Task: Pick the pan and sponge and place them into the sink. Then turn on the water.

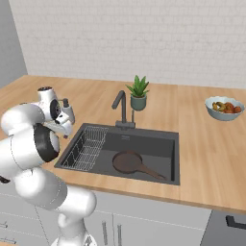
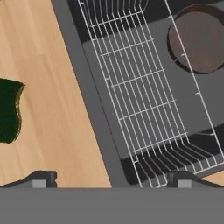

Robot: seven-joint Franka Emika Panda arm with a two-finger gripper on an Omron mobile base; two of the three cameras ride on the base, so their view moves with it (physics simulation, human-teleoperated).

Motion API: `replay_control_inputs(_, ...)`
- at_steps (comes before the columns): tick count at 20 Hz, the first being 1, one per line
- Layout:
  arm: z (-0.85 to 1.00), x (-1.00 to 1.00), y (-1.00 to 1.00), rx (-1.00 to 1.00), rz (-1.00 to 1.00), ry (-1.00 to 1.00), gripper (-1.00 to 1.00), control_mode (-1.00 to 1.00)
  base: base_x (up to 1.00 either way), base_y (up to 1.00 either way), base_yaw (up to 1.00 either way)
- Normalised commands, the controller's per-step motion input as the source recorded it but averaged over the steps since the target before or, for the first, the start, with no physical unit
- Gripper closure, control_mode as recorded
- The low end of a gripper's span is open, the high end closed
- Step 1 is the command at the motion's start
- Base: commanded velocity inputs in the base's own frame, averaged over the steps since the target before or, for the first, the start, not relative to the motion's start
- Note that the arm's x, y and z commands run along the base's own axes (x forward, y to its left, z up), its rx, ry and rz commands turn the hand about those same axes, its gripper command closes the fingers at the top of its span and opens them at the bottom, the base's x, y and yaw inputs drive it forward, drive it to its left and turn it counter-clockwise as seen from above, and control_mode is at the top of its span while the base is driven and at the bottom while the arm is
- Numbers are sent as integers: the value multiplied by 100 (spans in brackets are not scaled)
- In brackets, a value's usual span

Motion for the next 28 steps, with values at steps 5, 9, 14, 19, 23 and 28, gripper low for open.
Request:
replay_control_inputs(5, -36, 16, 43, 0, -5, 5, -100, -100, 0, 0, 0)
replay_control_inputs(9, -42, 1, 39, 0, -3, 0, -100, -100, 0, 0, 0)
replay_control_inputs(14, -36, 0, 26, 0, -2, 0, -100, -100, 0, 0, 0)
replay_control_inputs(19, -8, 15, 22, 0, -2, -5, -100, -100, 0, 0, 0)
replay_control_inputs(23, 0, 28, 16, 4, 0, -11, -100, -100, 0, 0, 0)
replay_control_inputs(28, -6, 33, 11, 5, 0, -6, -100, -100, 0, 0, 0)
